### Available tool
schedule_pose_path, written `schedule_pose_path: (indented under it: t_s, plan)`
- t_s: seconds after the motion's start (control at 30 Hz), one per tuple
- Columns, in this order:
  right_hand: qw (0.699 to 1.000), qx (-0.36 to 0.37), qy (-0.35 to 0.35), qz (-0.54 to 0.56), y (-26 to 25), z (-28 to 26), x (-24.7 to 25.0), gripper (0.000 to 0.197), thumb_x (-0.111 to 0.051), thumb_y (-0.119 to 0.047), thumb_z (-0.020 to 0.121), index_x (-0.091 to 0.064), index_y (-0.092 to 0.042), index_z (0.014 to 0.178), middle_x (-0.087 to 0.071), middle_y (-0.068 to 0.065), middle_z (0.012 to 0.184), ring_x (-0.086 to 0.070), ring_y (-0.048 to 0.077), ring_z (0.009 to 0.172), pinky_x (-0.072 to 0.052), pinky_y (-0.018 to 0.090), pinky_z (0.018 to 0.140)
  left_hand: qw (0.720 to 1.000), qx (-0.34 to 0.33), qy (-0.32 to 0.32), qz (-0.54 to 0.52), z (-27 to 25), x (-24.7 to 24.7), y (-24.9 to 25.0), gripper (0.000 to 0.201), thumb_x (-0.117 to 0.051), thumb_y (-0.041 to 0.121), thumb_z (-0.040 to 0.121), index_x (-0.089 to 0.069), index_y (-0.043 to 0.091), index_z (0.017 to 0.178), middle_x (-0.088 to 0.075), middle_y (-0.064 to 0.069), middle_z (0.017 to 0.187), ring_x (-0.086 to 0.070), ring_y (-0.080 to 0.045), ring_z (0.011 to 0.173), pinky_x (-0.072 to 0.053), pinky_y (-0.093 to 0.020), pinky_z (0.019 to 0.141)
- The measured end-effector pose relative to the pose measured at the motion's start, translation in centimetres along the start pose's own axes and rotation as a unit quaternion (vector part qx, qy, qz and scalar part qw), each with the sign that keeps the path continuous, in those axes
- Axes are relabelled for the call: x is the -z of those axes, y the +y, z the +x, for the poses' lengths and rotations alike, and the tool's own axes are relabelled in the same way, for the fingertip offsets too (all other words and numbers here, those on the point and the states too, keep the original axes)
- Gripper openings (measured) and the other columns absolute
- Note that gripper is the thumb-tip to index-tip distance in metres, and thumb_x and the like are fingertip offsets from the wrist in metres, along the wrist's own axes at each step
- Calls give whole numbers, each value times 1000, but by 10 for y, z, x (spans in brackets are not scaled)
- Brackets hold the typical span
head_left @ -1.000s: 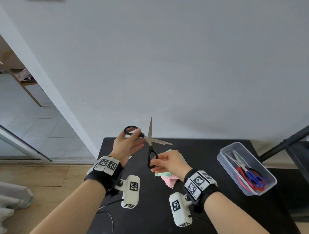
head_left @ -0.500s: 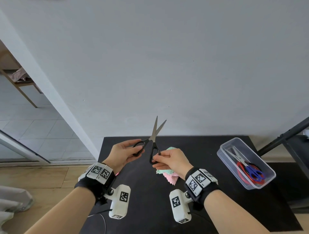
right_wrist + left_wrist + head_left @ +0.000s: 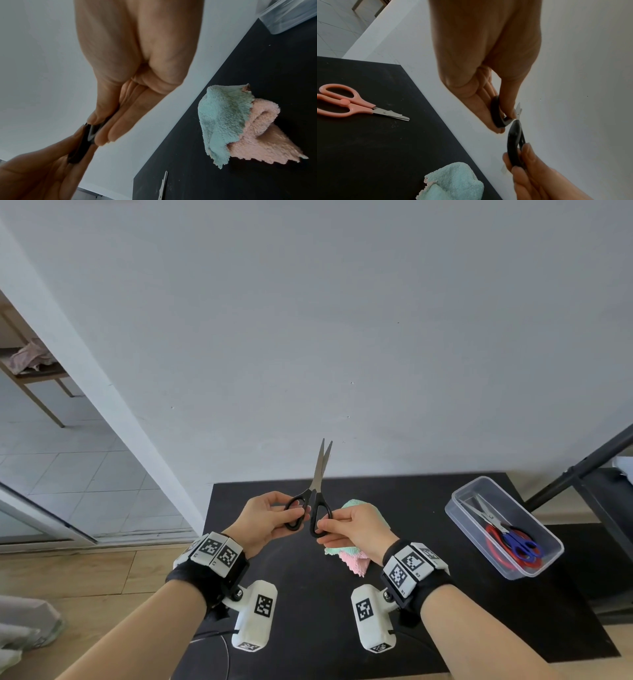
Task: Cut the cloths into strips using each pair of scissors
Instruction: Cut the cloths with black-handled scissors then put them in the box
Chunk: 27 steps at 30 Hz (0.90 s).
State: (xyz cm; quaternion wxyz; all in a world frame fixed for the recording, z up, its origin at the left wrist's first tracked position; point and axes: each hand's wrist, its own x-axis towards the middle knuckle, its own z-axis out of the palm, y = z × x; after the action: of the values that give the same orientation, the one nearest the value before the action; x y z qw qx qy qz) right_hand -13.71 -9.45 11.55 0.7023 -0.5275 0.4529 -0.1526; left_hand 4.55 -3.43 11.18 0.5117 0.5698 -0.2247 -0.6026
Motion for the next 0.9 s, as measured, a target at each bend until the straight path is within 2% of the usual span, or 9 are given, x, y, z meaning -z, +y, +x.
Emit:
schedule_pose_path:
  t_s: [0.07,0.23,0.4,0.5,0.57,0.63,0.7,0.8,0.9]
  plan:
    - [1000,8,1,-2,-2,-1,-1,6,-66,-8,87,-71,-6,84,-74,2,74,-73,15,70,-58,21,69,1000,2,-6,0,1,0,1,21,-63,-6,85,-56,-6,104,-71,-21,96,-72,-24,86,-59,-31,73]
    - [1000,27,6,0,-7,-2,-5,5,-68,-8,86,-72,-6,84,-74,5,76,-73,15,71,-58,21,69,1000,-2,-13,7,3,-5,-1,12,-64,-2,86,-54,0,94,-68,-17,83,-69,-19,68,-58,-27,68]
    - [999,29,20,-13,-4,-2,-6,7,-68,-7,86,-71,-4,91,-73,9,79,-73,16,71,-59,23,71,1000,-3,-19,22,2,-3,0,14,-65,-3,84,-55,1,92,-70,-17,82,-70,-20,70,-58,-28,67]
    - [998,40,29,-33,-6,-2,-9,20,-69,-7,85,-68,-4,105,-73,11,90,-72,15,70,-59,24,74,999,-5,-13,29,1,-5,2,14,-66,-4,83,-55,1,91,-70,-15,81,-70,-19,68,-58,-26,65]
    - [995,59,47,-60,-9,-3,-11,30,-71,-8,83,-66,-8,113,-72,11,96,-69,10,72,-58,19,71,999,-6,-2,32,3,-7,2,14,-67,-4,83,-56,2,90,-69,-14,83,-69,-19,68,-58,-26,64]
    - [988,86,76,-105,-11,-4,-13,36,-73,-9,81,-65,-13,116,-70,8,98,-64,2,73,-51,9,62,999,-5,10,36,4,-11,0,14,-67,-2,83,-56,3,87,-67,-16,85,-68,-20,69,-58,-25,63]
    - [981,103,95,-132,-10,-2,-15,36,-75,-10,79,-66,-13,114,-69,2,94,-61,-4,72,-45,5,59,999,-9,17,46,5,-15,-4,13,-68,2,84,-55,3,86,-65,-17,83,-66,-19,67,-57,-26,64]
    - [983,103,97,-121,-3,0,-16,30,-76,-10,78,-69,-8,107,-70,-1,90,-63,-9,70,-45,6,66,997,-13,21,72,5,-21,-8,11,-66,11,88,-57,4,85,-63,-8,70,-63,-9,55,-56,-26,64]
    - [987,85,98,-97,2,-2,-17,16,-73,-6,80,-68,-10,95,-68,-5,82,-63,-9,67,-44,4,60,997,3,15,72,4,-27,-11,18,-62,21,91,-57,6,82,-63,-4,68,-61,-8,55,-56,-29,69]
